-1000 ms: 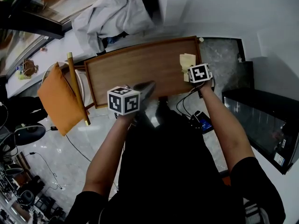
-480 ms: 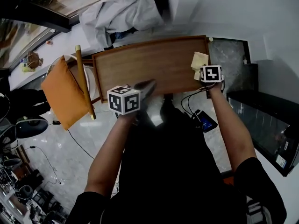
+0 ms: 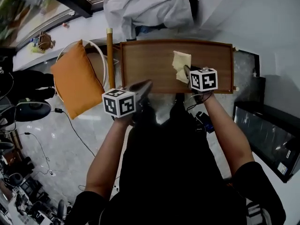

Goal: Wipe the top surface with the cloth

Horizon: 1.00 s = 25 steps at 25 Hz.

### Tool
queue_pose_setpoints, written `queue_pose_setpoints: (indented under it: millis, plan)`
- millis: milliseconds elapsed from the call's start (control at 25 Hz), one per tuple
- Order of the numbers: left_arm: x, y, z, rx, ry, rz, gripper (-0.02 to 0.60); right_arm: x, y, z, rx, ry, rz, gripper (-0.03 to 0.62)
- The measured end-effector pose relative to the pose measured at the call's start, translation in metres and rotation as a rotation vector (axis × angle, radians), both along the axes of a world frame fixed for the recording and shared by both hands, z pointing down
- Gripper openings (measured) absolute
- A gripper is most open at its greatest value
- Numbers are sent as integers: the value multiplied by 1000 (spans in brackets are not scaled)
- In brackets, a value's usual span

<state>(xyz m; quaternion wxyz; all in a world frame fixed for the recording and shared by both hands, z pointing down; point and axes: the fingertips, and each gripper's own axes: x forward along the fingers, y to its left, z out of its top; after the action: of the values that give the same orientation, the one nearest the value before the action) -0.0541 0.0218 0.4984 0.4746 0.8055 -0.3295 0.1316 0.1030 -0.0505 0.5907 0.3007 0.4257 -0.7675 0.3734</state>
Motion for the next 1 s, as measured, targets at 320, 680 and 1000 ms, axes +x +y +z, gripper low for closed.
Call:
queue_pose_setpoints:
  millis: [320,680,1000]
  plan:
    - [-84,27,7,-9,-30,-21,8,-211,33,15,-83,-185,-274,32]
    - [-117,54,13,-14,-44,29,8,-295,48,74,-142,-105,-342,32]
    - [-123,59,14,-21,-52,45,8,-282,47,99,-37,117,-410,32]
